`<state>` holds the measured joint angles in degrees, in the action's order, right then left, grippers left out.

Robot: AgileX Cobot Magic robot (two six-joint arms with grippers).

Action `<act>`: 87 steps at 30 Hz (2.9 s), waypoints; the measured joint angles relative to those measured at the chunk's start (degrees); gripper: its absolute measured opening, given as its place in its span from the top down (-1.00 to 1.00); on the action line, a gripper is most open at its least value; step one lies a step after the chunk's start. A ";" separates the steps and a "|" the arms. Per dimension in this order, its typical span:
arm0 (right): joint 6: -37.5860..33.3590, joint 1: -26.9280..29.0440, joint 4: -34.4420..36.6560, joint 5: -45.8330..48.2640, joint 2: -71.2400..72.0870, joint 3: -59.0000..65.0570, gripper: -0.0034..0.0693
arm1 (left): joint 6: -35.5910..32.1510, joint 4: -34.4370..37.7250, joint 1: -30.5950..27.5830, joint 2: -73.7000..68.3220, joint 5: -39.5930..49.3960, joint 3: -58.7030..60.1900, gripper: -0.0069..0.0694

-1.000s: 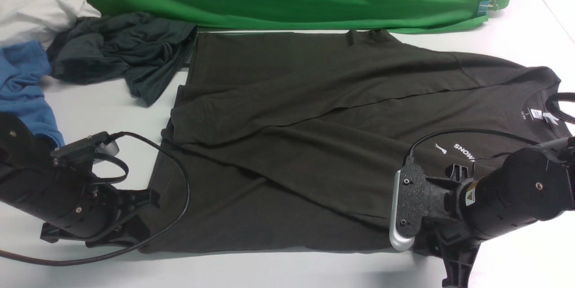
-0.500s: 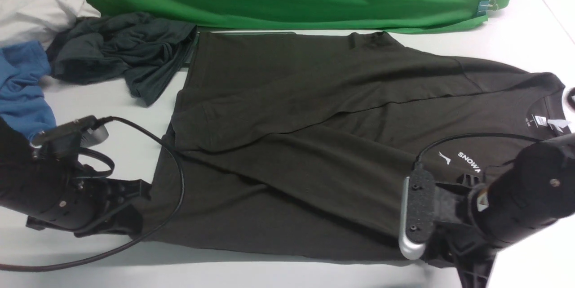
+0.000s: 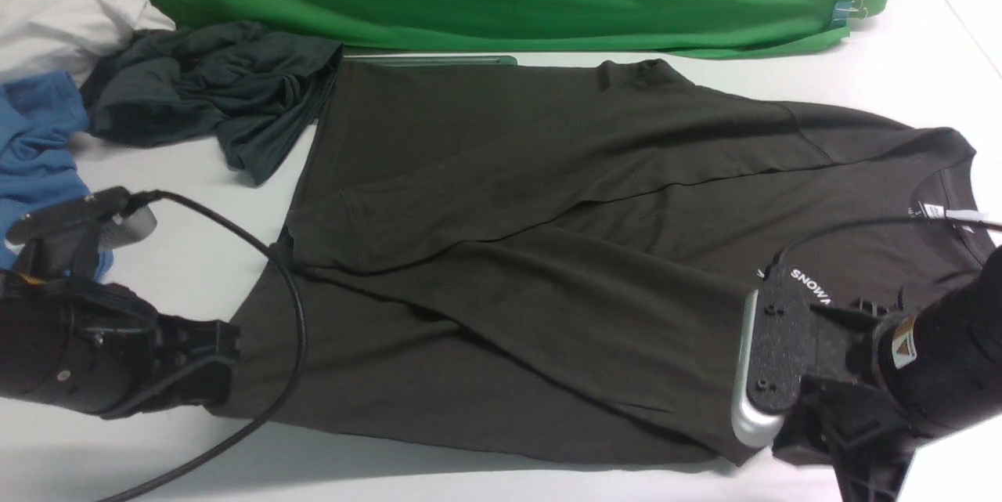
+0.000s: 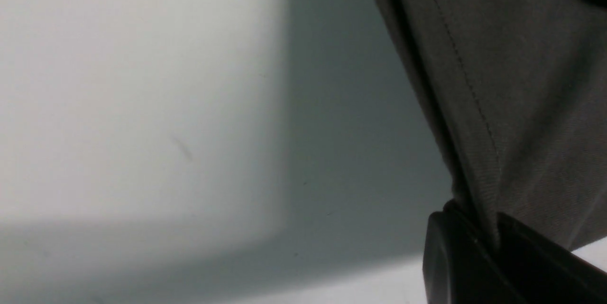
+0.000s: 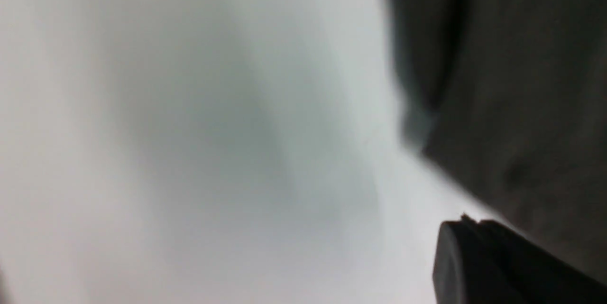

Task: Fold a long-sleeved shirt on a white desktop.
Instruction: 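Grasp the near edge of the shirt at its hem and shoulder corners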

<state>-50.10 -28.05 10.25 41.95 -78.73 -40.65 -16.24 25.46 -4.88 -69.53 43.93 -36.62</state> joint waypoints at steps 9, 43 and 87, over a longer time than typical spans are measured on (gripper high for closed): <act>-3.28 0.00 0.00 -1.34 -3.45 0.00 -0.10 | 0.00 -0.13 0.00 0.00 -1.66 0.34 0.72; 1.15 -5.17 -3.19 -12.60 -13.18 0.00 -0.24 | 0.00 -0.24 0.00 0.00 -2.75 0.34 0.72; 12.52 -5.28 -2.45 15.54 0.31 -2.10 0.81 | 0.19 0.92 0.11 7.27 3.49 6.45 0.72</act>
<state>-37.58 -33.33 7.79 57.50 -78.42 -42.75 -16.05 26.39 -4.77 -62.26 47.43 -30.17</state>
